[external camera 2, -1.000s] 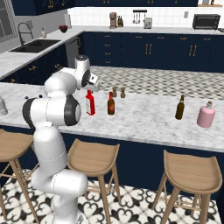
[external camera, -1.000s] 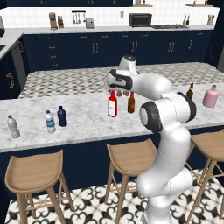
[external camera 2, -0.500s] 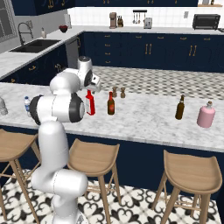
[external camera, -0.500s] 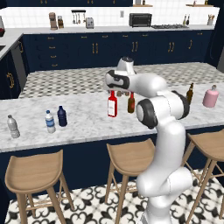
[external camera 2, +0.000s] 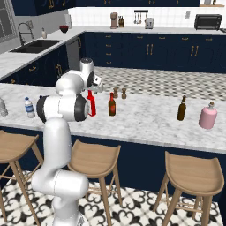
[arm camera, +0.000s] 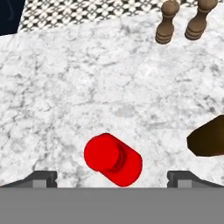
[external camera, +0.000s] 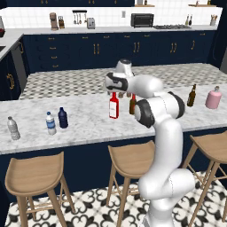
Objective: Move the plastic bottles in the middle to the plastics group, and the glass bottles in the middle to the glass group.
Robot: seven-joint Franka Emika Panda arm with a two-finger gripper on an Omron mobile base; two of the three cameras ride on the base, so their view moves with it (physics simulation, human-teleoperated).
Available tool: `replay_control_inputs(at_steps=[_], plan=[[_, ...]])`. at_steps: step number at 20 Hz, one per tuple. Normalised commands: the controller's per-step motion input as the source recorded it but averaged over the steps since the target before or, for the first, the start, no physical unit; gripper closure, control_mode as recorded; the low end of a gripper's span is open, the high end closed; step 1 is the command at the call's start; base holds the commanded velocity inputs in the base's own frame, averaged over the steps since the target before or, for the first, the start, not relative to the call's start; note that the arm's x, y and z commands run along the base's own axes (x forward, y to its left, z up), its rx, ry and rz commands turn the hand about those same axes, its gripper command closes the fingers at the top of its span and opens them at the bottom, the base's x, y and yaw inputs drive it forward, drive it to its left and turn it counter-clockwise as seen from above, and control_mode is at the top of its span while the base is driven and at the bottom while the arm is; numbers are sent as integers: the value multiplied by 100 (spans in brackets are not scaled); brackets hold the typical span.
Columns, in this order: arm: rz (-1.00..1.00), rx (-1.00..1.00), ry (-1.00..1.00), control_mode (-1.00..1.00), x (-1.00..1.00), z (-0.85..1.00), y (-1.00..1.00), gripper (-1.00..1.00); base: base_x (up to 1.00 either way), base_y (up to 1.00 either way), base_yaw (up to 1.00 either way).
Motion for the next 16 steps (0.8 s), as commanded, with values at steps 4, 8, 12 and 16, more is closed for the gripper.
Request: replay_control_inputs(at_steps=[4,8,12,16], plan=[[0,-4,0,-100,21,-13,0,-100,0,0,0],[0,-2,0,-100,13,-14,0,-100,0,0,0],[0,0,0,-100,13,-13,0,-100,0,0,0],[0,0,0,-100,5,-15,1,-100,0,0,0]])
